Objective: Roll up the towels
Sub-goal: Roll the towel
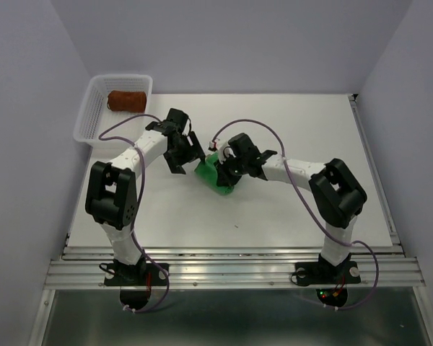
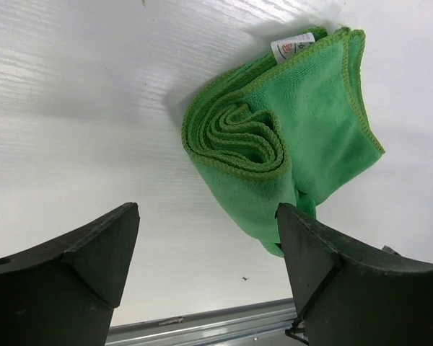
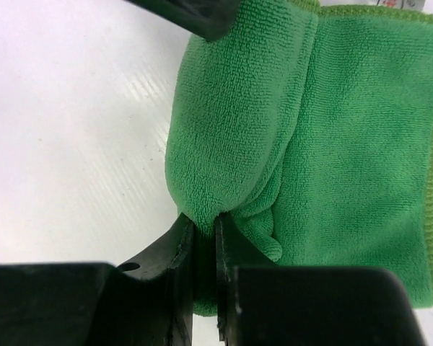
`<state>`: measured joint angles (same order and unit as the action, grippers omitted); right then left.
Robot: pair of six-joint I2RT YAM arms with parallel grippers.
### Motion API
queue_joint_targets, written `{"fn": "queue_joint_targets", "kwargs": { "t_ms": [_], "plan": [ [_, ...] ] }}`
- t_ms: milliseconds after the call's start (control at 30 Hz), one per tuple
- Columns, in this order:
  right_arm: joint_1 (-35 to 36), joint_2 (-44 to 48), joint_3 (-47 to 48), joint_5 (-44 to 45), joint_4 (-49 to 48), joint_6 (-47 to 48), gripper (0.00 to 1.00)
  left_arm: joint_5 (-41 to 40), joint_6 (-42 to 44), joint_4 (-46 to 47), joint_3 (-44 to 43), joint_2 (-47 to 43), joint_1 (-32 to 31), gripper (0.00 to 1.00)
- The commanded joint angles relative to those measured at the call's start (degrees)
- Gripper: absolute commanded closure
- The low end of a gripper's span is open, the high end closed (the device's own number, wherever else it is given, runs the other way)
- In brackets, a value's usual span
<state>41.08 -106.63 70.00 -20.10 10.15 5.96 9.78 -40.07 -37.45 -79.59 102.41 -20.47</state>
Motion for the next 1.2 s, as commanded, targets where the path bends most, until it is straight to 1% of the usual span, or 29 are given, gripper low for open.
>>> {"fn": "queue_joint_targets", "kwargs": {
  "t_ms": [0,100,133,167,267,333,367,467,567,700,1033,1167],
  "plan": [
    [-3.6,-3.2,3.8,-13.5,3.7,-5.5,0.99,-1.1,0.2,1.8,1.1,-4.2,1.0,0.12],
    [-6.4,-6.5,7.1,-19.4,5.4,-5.9,0.99,-0.4,0.7,4.1,2.2,-4.9,1.0,0.10],
    [-6.9,-7.2,7.9,-20.6,5.8,-5.9,0.99,1.3,1.0,5.2,3.5,-5.2,1.1,0.10],
    [-6.9,-8.6,9.6,-21.3,7.3,-5.9,0.99,2.3,1.1,7.5,4.1,-5.8,1.0,0.10],
    [-8.0,-10.9,12.6,-22.0,10.9,-5.9,0.99,4.6,1.1,10.8,6.5,-6.3,1.0,0.07],
    [-8.6,-12.8,14.7,-22.9,12.3,-8.3,0.99,5.8,1.3,12.2,8.0,-6.3,1.0,0.04],
    [-9.4,-13.2,15.0,-23.8,12.4,-10.0,0.99,6.7,1.4,13.8,8.5,-6.4,1.0,0.01],
    [-10.9,-15.5,16.7,-27.3,13.5,-12.9,0.99,8.7,0.8,17.8,10.5,-6.3,1.0,0.01],
    [-12.1,-17.2,17.0,-28.6,14.0,-14.1,0.99,9.3,0.4,20.5,11.4,-5.5,0.9,0.01],
    [-13.3,-19.2,17.3,-30.7,14.3,-14.7,0.99,9.5,0.8,21.5,9.6,-2.8,0.9,0.01],
    [-15.5,-22.6,18.6,-30.3,14.4,-17.1,0.98,9.0,1.4,22.4,8.5,1.2,0.5,0.02],
    [-15.5,-22.7,18.7,-28.0,14.6,-16.9,0.97,9.4,1.4,23.6,8.8,2.0,0.2,0.02]
  ]
}}
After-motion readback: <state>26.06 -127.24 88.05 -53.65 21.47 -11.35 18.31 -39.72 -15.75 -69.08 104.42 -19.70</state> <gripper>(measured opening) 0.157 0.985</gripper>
